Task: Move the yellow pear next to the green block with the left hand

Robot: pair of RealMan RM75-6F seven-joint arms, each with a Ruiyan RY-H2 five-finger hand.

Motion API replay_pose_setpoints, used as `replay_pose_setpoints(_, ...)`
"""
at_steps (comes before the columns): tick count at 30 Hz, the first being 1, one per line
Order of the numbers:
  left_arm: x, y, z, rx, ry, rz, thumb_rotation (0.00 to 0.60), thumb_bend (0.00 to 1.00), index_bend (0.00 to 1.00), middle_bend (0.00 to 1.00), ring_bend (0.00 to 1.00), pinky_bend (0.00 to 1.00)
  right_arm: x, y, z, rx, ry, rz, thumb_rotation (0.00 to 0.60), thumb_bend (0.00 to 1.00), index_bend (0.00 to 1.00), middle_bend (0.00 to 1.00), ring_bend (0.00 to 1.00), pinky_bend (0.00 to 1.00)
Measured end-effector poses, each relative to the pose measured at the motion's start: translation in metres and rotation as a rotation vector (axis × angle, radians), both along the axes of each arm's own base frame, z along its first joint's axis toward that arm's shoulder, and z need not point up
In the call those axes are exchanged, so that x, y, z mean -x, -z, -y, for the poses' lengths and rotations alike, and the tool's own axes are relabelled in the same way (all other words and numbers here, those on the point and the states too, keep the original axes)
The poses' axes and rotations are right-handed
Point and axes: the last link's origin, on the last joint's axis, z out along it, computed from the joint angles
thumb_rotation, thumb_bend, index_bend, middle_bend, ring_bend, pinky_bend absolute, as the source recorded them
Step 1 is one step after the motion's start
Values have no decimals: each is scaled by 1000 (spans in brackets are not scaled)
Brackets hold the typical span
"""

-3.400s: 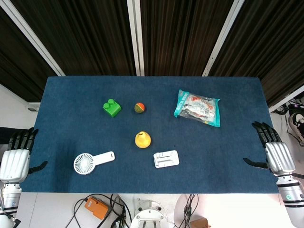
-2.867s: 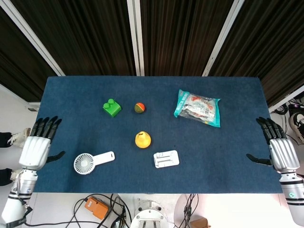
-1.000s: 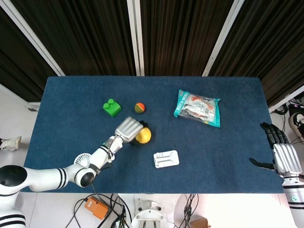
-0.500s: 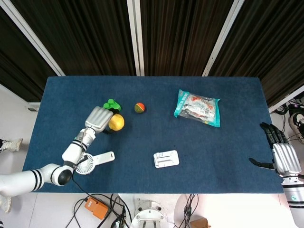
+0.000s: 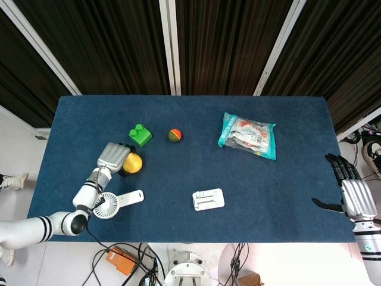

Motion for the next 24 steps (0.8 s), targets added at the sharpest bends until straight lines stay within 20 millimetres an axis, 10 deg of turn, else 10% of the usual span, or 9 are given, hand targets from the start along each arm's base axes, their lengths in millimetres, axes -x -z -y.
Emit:
replay_pose_setpoints(13, 1, -44, 21, -137, 17, 142, 600, 0, 102, 135, 153, 242, 1, -6, -4, 19, 2, -2, 600, 135, 111, 129, 4, 144)
replay_pose_setpoints(24, 84, -127, 83, -483, -138, 183, 600, 0, 103, 95, 38, 82, 3, -9, -2, 26, 6, 4, 600, 135, 112, 129, 4, 144)
